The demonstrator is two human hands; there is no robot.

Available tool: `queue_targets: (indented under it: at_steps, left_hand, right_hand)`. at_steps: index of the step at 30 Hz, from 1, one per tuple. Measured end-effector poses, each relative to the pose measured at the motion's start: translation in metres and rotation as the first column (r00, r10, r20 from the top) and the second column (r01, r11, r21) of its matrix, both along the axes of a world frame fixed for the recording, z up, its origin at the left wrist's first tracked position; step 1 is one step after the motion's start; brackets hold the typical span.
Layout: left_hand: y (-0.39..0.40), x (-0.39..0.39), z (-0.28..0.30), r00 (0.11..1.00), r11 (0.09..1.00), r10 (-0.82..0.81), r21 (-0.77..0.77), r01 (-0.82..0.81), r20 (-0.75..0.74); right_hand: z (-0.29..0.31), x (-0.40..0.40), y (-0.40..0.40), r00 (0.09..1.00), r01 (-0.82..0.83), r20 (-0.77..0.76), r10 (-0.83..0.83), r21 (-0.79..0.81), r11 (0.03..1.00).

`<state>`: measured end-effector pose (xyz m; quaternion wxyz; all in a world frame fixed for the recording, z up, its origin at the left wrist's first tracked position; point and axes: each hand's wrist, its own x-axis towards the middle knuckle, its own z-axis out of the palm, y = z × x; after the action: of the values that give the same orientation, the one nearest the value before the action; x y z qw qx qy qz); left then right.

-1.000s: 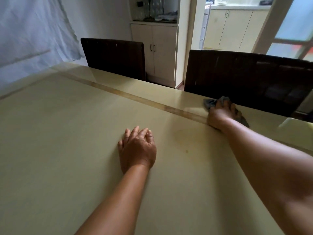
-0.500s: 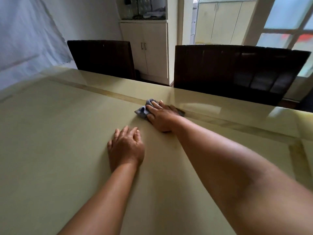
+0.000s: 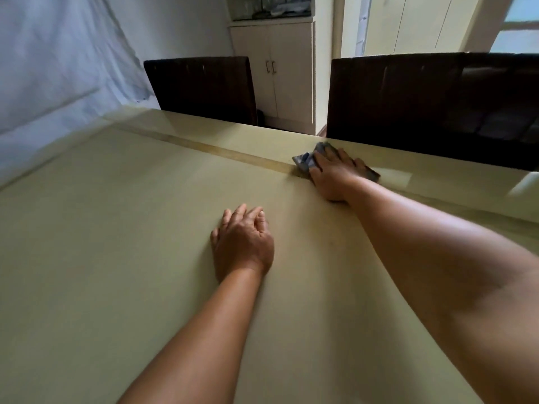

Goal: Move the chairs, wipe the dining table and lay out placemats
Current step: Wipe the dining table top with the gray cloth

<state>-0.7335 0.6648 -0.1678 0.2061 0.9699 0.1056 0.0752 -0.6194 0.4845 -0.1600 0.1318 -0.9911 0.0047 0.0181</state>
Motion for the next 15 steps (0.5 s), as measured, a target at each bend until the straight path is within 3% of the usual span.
queue_targets:
  at_steps: [5, 8, 11, 15]
  left_hand:
    - [0.001, 0.003, -0.001, 1.000, 1.000, 0.001, -0.017, -0.001, 0.000]
    - [0.000, 0.001, -0.001, 1.000, 1.000, 0.005, -0.029, -0.004, 0.011]
    - [0.000, -0.001, 0.000, 1.000, 0.999, -0.003, -0.033, 0.004, 0.006]
    - [-0.001, -0.003, 0.001, 1.000, 0.999, -0.006, -0.039, 0.006, 0.006]
  right_hand:
    - [0.008, -0.038, -0.094, 0.962, 0.269, -0.051, -0.269, 0.005, 0.963]
    - [0.012, -0.066, -0.105, 0.933, 0.349, -0.081, -0.349, -0.019, 0.937]
    - [0.015, -0.084, -0.068, 0.948, 0.300, -0.107, -0.299, -0.008, 0.954]
    - [0.008, -0.109, 0.011, 0.991, 0.086, -0.104, -0.084, 0.021, 0.996]
